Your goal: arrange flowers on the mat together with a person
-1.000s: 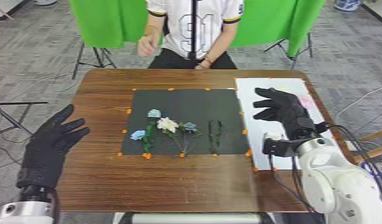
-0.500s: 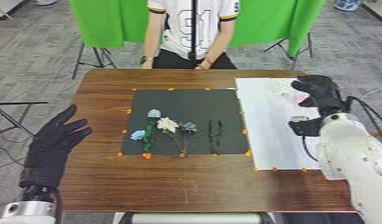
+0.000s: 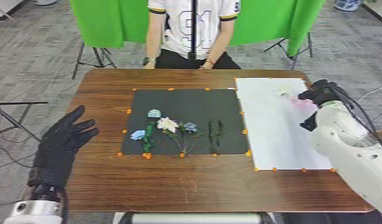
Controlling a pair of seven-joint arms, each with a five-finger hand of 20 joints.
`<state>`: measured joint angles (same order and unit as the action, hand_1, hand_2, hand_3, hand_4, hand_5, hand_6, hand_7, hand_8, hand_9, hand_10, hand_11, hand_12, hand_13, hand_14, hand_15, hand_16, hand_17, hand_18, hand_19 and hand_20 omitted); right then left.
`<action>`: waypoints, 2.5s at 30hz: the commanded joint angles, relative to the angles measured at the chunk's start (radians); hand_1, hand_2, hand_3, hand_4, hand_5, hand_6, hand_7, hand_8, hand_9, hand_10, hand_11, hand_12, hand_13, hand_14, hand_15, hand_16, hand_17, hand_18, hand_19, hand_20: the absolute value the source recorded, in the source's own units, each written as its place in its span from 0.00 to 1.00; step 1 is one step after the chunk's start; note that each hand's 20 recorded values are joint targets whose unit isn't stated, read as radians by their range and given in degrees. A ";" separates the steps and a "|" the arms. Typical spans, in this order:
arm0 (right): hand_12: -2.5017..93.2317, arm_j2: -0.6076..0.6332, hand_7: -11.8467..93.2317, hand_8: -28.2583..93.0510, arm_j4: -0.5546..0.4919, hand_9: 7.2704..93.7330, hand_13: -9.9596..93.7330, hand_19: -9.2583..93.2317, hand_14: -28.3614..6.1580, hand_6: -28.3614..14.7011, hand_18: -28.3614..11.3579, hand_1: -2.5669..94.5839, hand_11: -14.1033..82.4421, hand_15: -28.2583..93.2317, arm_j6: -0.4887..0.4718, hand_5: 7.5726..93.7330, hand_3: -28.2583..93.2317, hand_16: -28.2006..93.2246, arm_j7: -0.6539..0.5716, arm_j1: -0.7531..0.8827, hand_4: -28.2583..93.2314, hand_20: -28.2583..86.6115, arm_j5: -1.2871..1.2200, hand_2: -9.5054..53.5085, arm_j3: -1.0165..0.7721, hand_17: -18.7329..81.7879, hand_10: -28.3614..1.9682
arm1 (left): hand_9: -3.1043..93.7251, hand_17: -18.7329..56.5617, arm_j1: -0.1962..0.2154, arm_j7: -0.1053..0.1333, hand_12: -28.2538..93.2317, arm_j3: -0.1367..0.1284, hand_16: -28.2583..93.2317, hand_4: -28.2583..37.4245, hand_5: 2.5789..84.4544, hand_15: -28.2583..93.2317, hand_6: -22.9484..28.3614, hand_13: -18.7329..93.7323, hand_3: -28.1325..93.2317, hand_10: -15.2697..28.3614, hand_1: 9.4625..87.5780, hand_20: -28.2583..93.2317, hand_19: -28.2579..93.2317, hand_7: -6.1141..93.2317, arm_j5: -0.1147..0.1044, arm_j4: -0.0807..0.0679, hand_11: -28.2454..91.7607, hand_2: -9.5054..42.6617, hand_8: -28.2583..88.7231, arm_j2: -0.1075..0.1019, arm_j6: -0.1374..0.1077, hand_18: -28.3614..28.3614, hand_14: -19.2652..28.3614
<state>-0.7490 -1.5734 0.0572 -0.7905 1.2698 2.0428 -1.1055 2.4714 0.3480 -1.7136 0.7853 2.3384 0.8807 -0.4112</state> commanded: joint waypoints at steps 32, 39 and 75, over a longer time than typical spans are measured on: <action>0.45 -0.008 0.33 0.22 0.178 0.96 0.85 0.83 0.76 0.81 0.39 0.63 0.33 0.69 0.065 0.86 0.72 0.44 0.083 -0.086 0.00 0.34 0.235 0.00 0.245 0.51 0.87 | 0.35 0.13 -0.021 -0.033 0.31 0.019 0.14 0.00 0.35 0.69 0.57 0.36 0.88 0.77 0.13 0.31 0.65 0.22 0.010 -0.015 0.49 0.29 0.15 0.019 0.023 0.89 0.94; 0.45 0.016 0.32 0.22 0.088 0.96 0.85 0.84 0.77 0.79 0.39 0.63 0.34 0.70 0.207 0.87 0.74 0.43 0.016 -0.067 0.00 0.34 0.283 0.00 0.199 0.52 0.86 | 0.35 0.13 -0.006 -0.030 0.31 0.005 0.14 0.00 0.35 0.68 0.57 0.36 0.88 0.78 0.13 0.31 0.65 0.22 0.008 -0.009 0.49 0.29 0.15 0.022 0.017 0.89 0.93; 0.45 -0.144 0.31 0.23 -0.116 0.95 0.84 0.85 0.74 0.79 0.37 0.60 0.33 0.69 -0.061 0.85 0.77 0.44 0.284 -0.193 0.00 0.32 0.254 0.00 0.477 0.50 0.82 | 0.35 0.13 0.003 -0.056 0.31 -0.012 0.14 0.00 0.35 0.69 0.57 0.36 0.88 0.78 0.13 0.31 0.65 0.22 0.011 -0.006 0.49 0.29 0.15 0.023 0.034 0.89 0.94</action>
<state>-0.8933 -1.7035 0.0433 -0.5180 1.0604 2.2834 -0.6496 2.4635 0.3052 -1.7237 0.7947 2.3326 0.8941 -0.3900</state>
